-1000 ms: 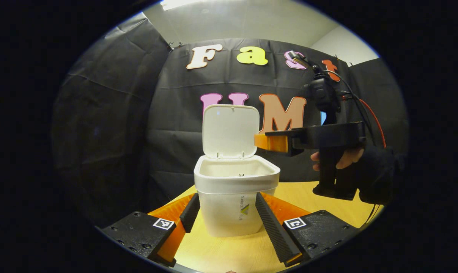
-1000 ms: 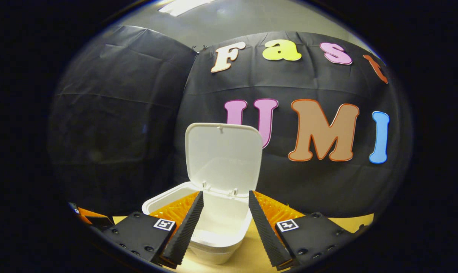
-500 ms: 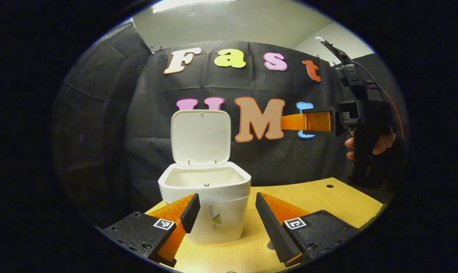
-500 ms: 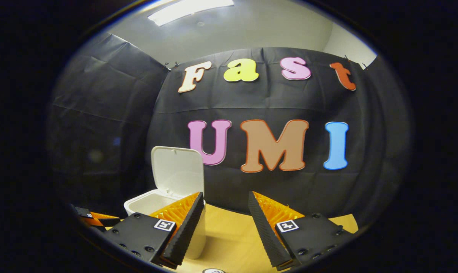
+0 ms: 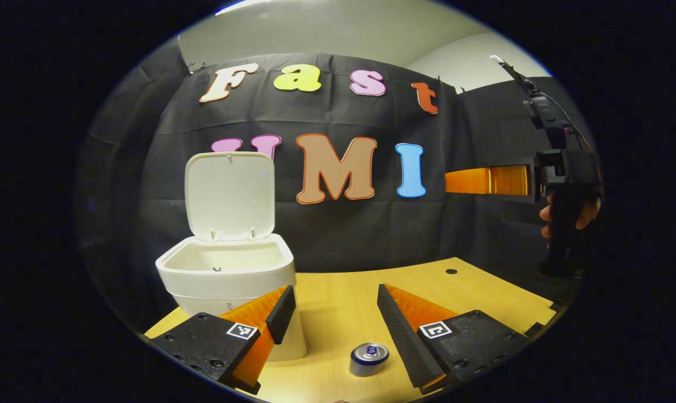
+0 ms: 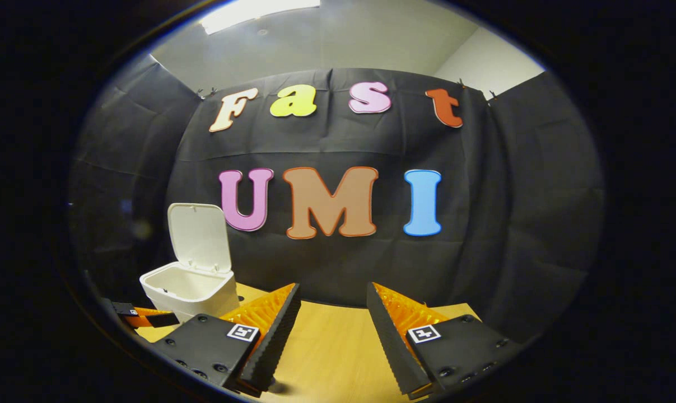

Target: Press the lid of the desktop garbage bin to open it, pick up the crumpled paper on the desktop and throw it into the bin, then pick up the pop can on the desktop and drop it into the bin, and finally close the garbage bin lid.

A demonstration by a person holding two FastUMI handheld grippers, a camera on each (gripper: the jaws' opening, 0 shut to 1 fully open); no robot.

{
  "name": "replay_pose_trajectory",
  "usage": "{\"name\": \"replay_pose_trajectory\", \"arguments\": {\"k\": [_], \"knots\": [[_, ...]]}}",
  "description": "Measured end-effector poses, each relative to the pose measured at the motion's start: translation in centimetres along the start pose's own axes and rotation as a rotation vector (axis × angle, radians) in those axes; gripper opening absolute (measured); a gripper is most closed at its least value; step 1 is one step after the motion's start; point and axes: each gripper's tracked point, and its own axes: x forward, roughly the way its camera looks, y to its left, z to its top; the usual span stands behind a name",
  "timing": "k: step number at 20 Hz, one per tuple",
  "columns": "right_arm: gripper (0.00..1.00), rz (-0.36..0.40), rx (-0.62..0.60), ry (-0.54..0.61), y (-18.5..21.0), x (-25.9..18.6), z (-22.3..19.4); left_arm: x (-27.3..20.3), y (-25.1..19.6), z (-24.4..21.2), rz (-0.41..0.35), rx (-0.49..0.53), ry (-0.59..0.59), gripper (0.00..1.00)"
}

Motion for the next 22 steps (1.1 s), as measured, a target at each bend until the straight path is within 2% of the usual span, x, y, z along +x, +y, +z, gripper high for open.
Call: {"name": "replay_pose_trajectory", "arguments": {"k": [4,8,14,22], "knots": [[0.82,-0.079,0.025,0.044,-4.1,-1.2,-2.2,1.8,-2.9,-2.5,-0.054,0.007,0.047,0.89],[0.82,-0.133,0.050,0.092,-7.2,-2.4,-4.5,2.9,-4.1,-6.4,-0.060,0.018,0.127,0.89],[0.82,-0.178,0.050,0.160,-9.4,-4.0,-7.3,3.6,-4.8,-11.9,-0.061,0.043,0.241,0.89],[0.82,-0.211,0.023,0.188,-10.7,-4.8,-8.1,4.3,-4.0,-16.9,-0.020,0.030,0.365,0.89]]}}
